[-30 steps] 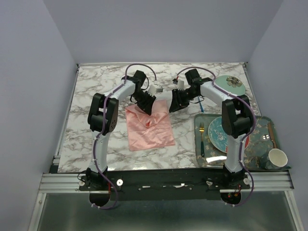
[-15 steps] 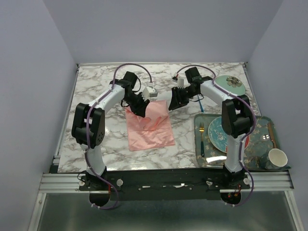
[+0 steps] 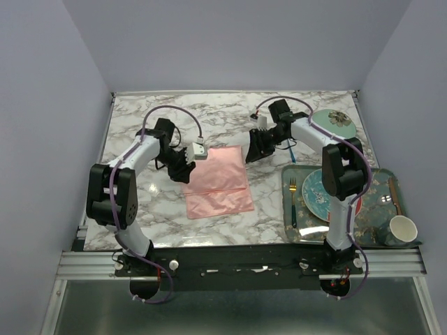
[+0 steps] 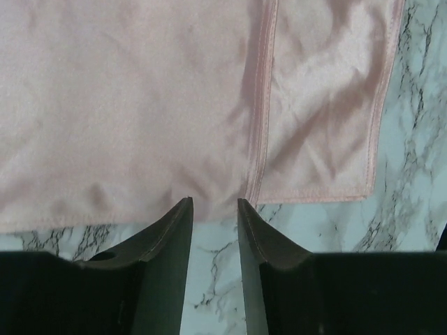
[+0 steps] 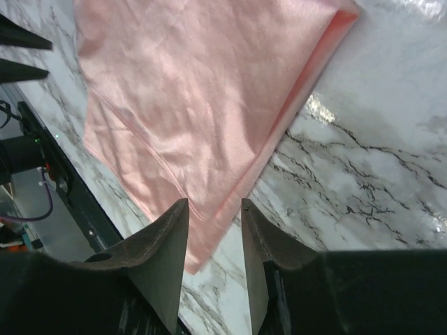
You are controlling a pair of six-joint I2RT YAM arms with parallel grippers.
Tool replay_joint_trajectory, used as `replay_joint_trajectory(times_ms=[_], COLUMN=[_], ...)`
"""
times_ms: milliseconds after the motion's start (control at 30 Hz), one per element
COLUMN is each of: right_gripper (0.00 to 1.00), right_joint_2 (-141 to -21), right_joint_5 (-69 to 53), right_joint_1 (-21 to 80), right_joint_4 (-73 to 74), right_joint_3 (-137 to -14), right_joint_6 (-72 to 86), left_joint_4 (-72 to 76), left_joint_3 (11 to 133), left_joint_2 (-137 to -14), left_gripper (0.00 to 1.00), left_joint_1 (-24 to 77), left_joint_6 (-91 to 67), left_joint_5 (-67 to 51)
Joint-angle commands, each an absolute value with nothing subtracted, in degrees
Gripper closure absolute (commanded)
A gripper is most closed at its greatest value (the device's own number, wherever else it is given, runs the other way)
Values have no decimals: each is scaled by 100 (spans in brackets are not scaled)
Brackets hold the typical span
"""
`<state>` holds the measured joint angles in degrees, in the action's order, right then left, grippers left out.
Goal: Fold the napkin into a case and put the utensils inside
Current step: Smooth out the crumpled napkin at the center of the board, then pick up the square-folded napkin from the center of the board.
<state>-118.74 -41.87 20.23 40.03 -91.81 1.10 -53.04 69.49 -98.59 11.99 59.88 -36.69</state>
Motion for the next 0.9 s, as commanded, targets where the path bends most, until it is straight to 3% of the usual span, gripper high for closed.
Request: replay_joint_trajectory(times_ms=[0, 267, 467, 867], right_gripper=[57, 59, 55, 55], right_joint_2=[-11523, -11153, -11355, -11751], right_joint_5=[-4289, -4368, -4228, -4026], right_joint_1=[2021, 2206, 2373, 2540], right_joint_4=[4324, 4290, 4114, 3938], right_joint_3=[-8763, -8051, -7937, -7875], right_joint_6=[-132, 298, 940, 1705], left_joint_4=[-5169, -2981, -2268, -1811], left_joint_3=[6663, 5161, 4536, 4228], left_joint_2=[-9229, -8007, -7778, -7699], left_gripper=[53, 37, 35, 34], left_joint_1=[668, 1467, 2144, 2329], left_joint_6=[5724, 4237, 3964, 3814], left_joint_5=[-3718, -2630, -1864, -1547])
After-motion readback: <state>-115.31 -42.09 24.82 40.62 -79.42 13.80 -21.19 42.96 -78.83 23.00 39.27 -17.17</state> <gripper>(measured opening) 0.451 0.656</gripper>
